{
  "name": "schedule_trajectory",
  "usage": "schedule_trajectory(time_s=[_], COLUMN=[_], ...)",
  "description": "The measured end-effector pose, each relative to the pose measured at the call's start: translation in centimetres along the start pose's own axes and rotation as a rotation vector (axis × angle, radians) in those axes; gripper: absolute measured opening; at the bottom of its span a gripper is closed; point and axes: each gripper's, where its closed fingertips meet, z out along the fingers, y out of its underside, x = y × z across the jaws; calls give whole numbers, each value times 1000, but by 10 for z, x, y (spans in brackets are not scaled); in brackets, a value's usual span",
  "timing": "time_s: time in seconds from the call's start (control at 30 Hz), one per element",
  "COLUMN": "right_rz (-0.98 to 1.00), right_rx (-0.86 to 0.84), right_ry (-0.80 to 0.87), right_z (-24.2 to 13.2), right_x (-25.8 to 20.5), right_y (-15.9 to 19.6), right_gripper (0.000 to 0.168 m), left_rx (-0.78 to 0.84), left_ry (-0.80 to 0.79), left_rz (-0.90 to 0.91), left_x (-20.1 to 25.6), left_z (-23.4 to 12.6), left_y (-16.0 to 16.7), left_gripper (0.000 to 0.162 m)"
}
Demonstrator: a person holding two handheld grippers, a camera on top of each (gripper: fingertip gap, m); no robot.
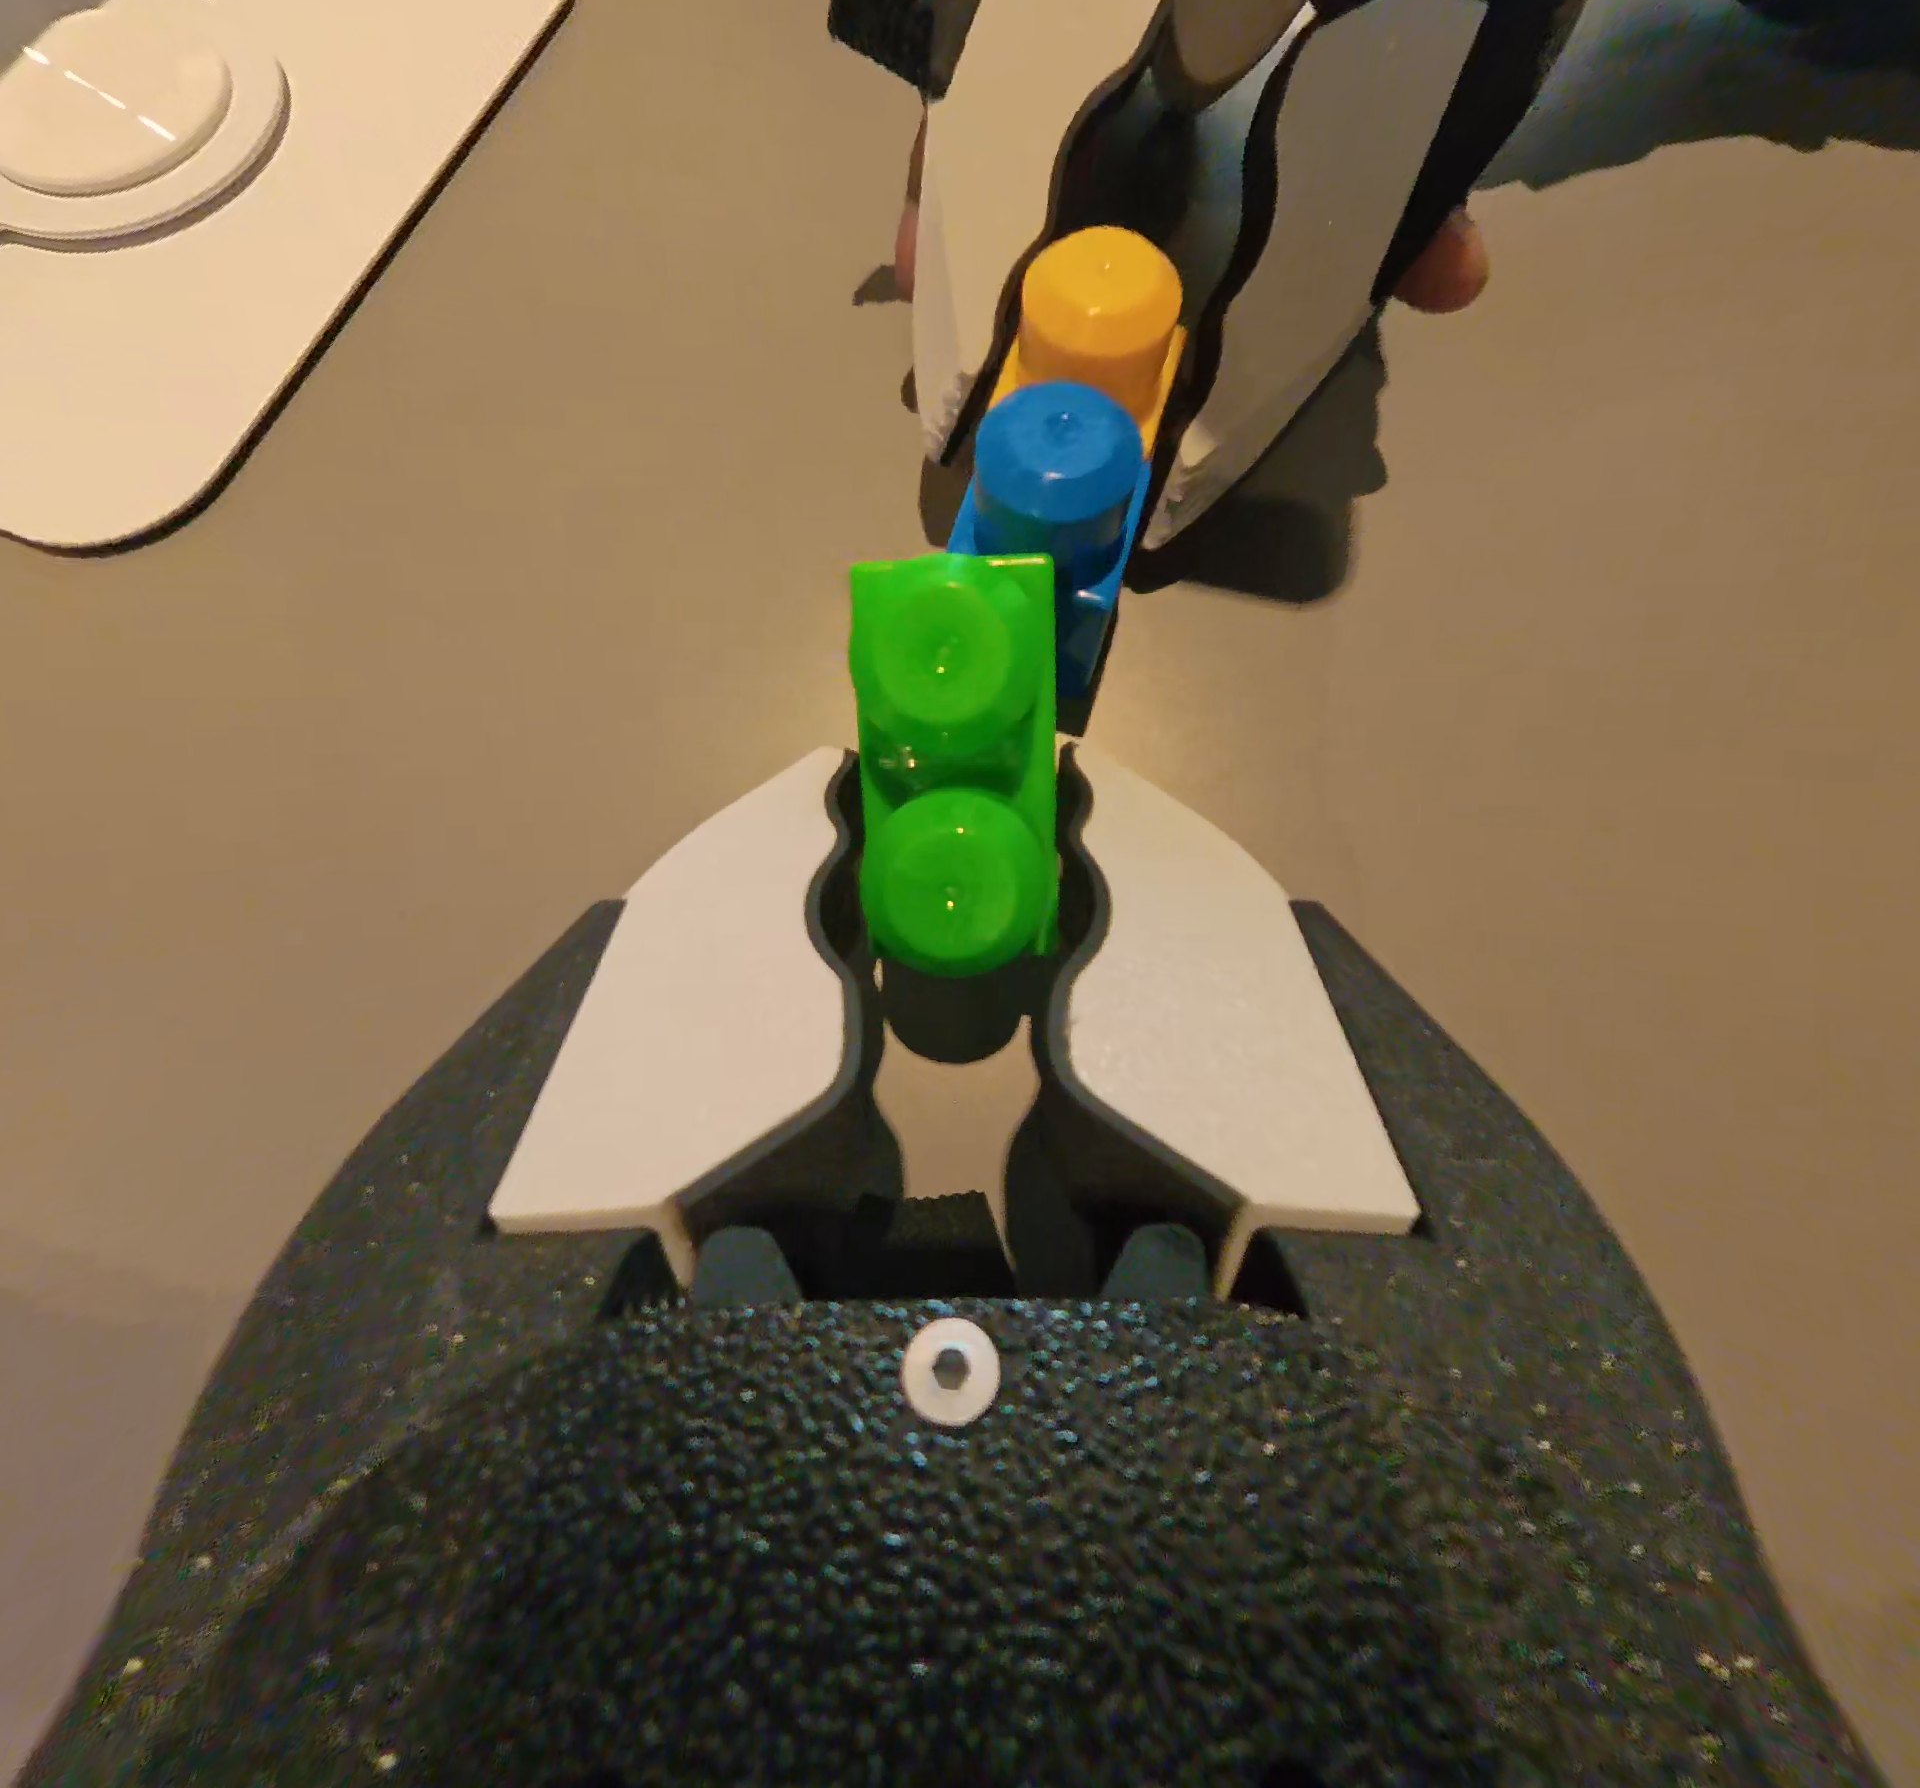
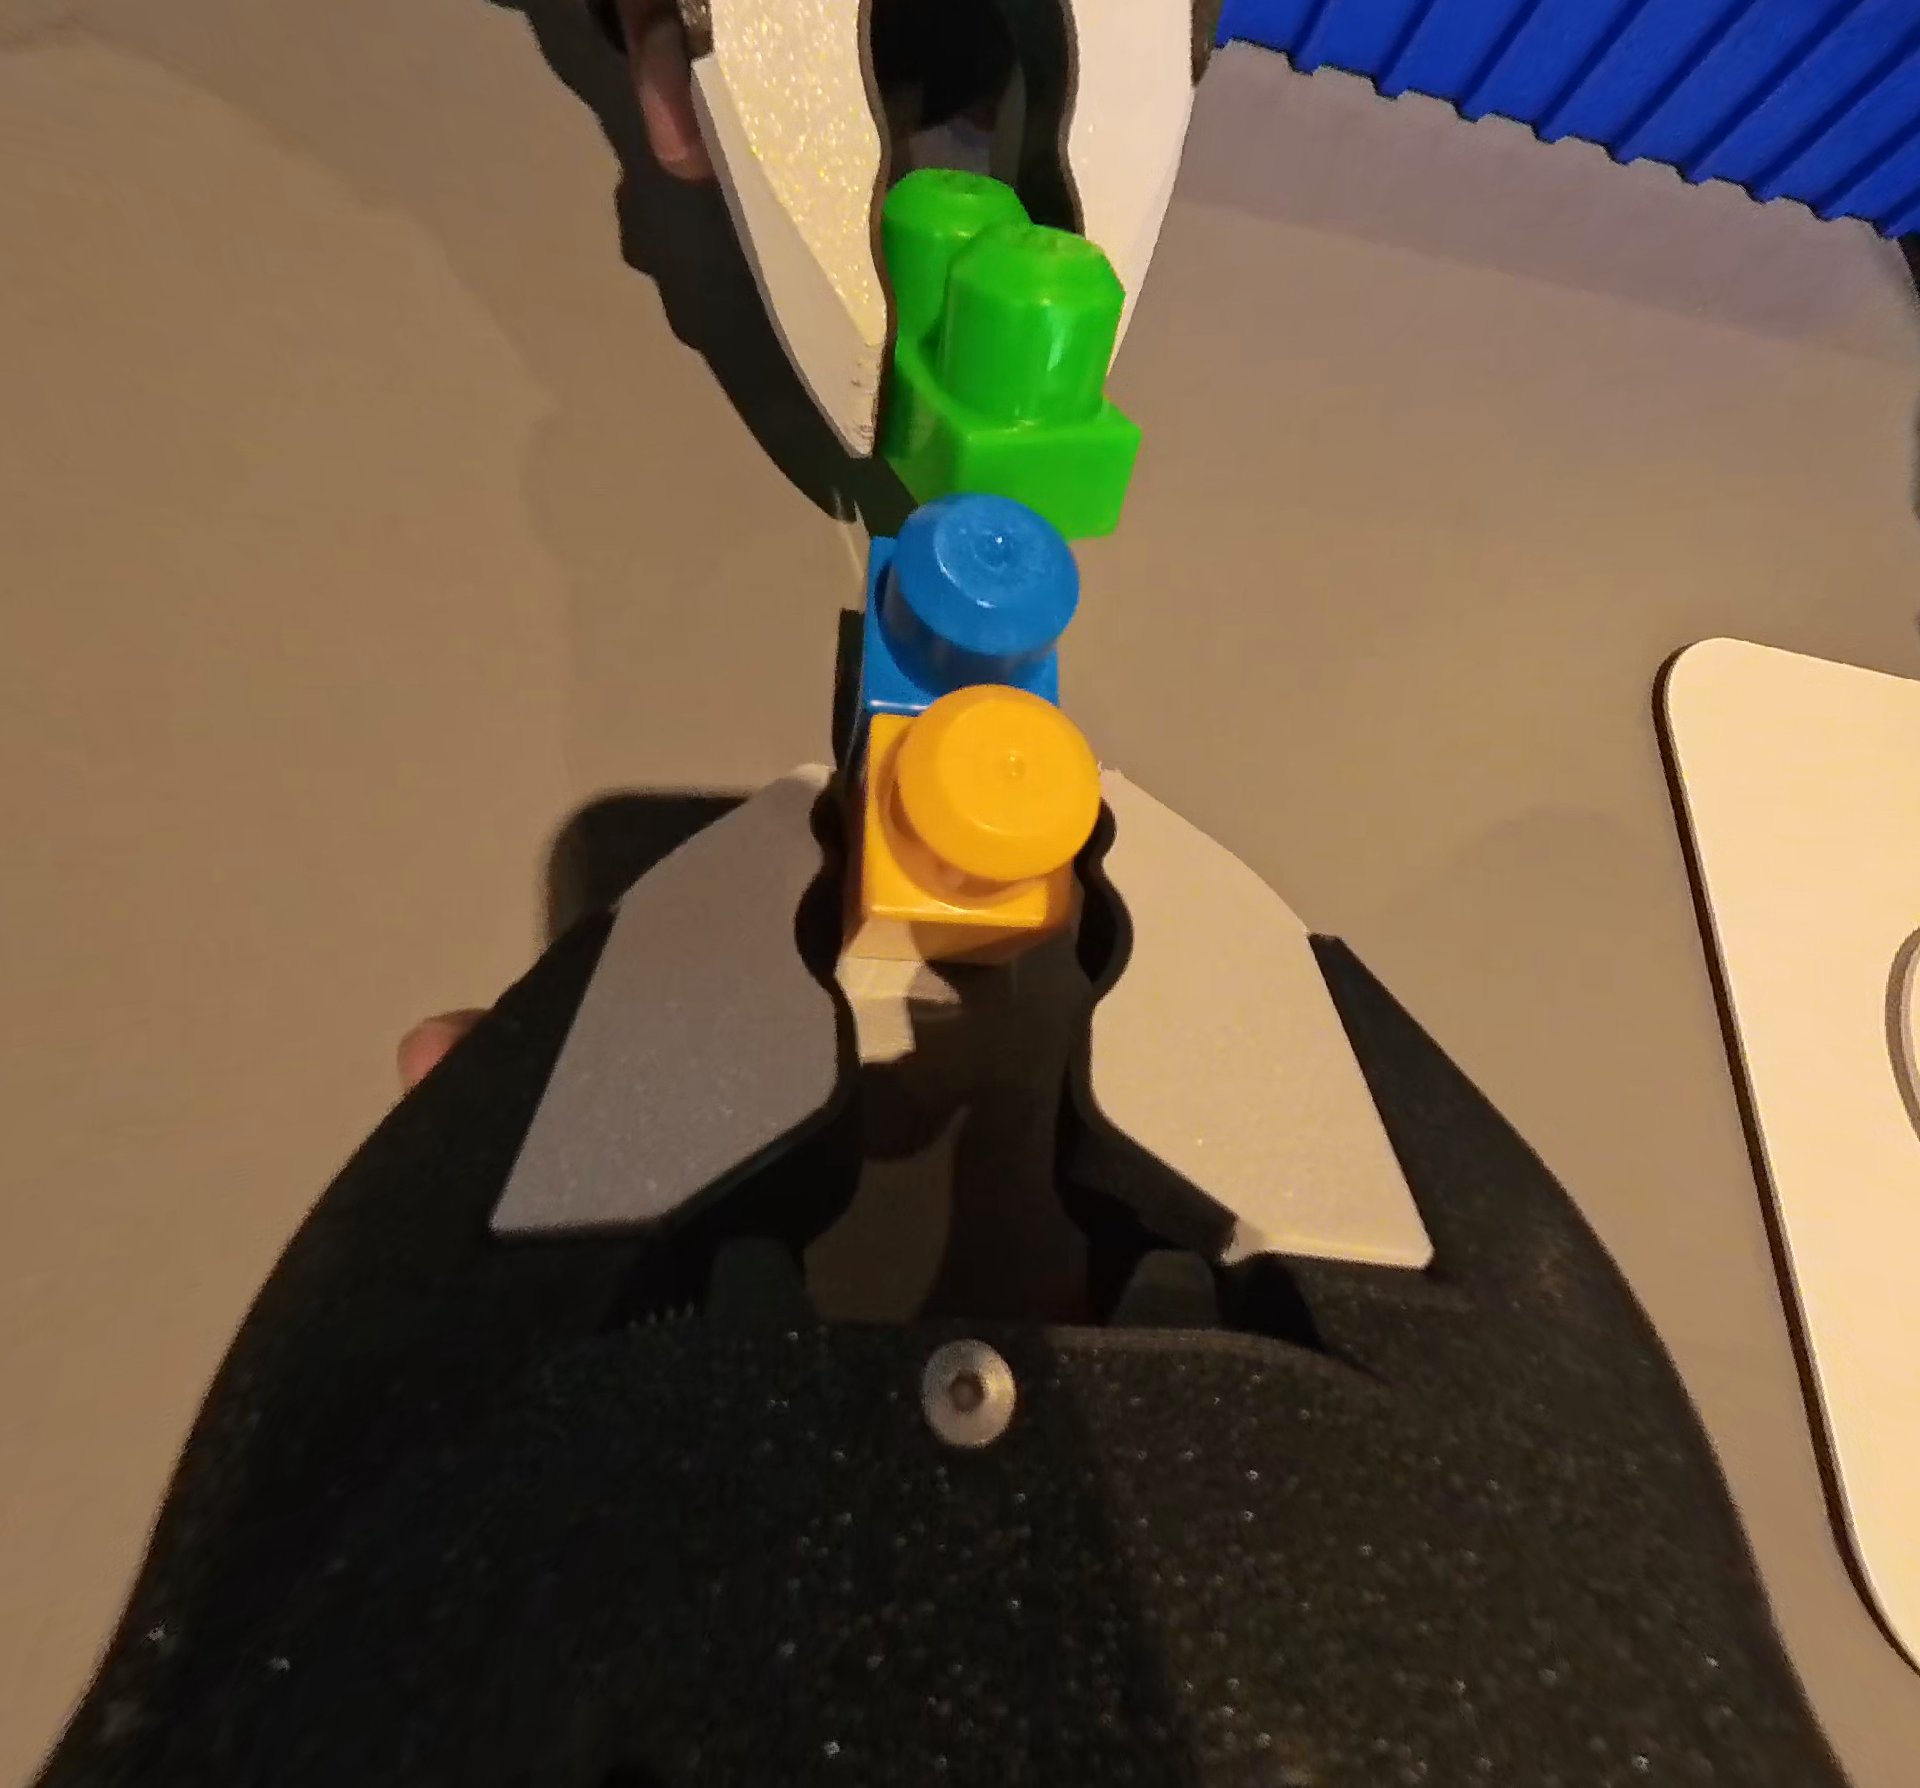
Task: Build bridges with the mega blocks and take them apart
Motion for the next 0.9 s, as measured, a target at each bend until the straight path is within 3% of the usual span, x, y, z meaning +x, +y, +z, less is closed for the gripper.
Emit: schedule_trajectory(time_s=[0.9], right_rz=[47], right_rx=[-27], right_ry=[-45], right_z=[6], right_x=[-4], right_y=[-1], right_gripper=[39], left_rx=[-5], left_ry=[23], left_rz=[10], left_x=[8], left_z=[4], left_y=[-1], left_gripper=[35])
